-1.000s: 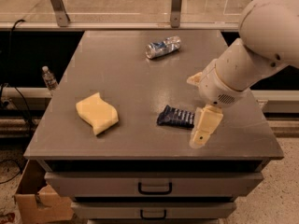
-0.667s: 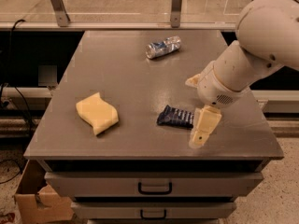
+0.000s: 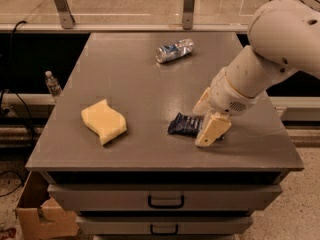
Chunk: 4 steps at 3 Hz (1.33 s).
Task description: Move rxbar blueberry near redbull can
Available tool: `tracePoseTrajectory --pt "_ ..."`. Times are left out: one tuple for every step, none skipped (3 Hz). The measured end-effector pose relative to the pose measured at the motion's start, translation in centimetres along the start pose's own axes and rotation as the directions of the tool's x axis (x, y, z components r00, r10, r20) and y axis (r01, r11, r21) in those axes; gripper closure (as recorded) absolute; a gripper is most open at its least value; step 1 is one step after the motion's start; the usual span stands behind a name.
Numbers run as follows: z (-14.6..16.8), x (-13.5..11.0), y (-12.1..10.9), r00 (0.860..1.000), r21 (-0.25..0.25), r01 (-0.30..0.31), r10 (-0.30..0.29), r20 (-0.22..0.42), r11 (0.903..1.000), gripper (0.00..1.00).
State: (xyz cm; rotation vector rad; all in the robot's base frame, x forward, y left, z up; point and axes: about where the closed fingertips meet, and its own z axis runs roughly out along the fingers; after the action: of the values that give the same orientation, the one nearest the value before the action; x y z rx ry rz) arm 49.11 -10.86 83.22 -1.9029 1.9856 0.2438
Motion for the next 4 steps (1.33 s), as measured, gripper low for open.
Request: tracePoseTrajectory --pt "0.3 0.1 0.2 1.000 -0.019 0.000 0.000 0.003 0.9998 0.64" --pt "0.1 0.0 0.1 1.000 -0.020 0.000 0.000 0.003 0.9998 0.87" --pt "-1.1 0.1 -0.5 1.000 -0.008 -0.006 0.006 0.013 1.0000 1.00" --pt "-6.4 0.3 -3.8 0.997 0.073 -0.018 0.013 0.070 0.9972 1.00"
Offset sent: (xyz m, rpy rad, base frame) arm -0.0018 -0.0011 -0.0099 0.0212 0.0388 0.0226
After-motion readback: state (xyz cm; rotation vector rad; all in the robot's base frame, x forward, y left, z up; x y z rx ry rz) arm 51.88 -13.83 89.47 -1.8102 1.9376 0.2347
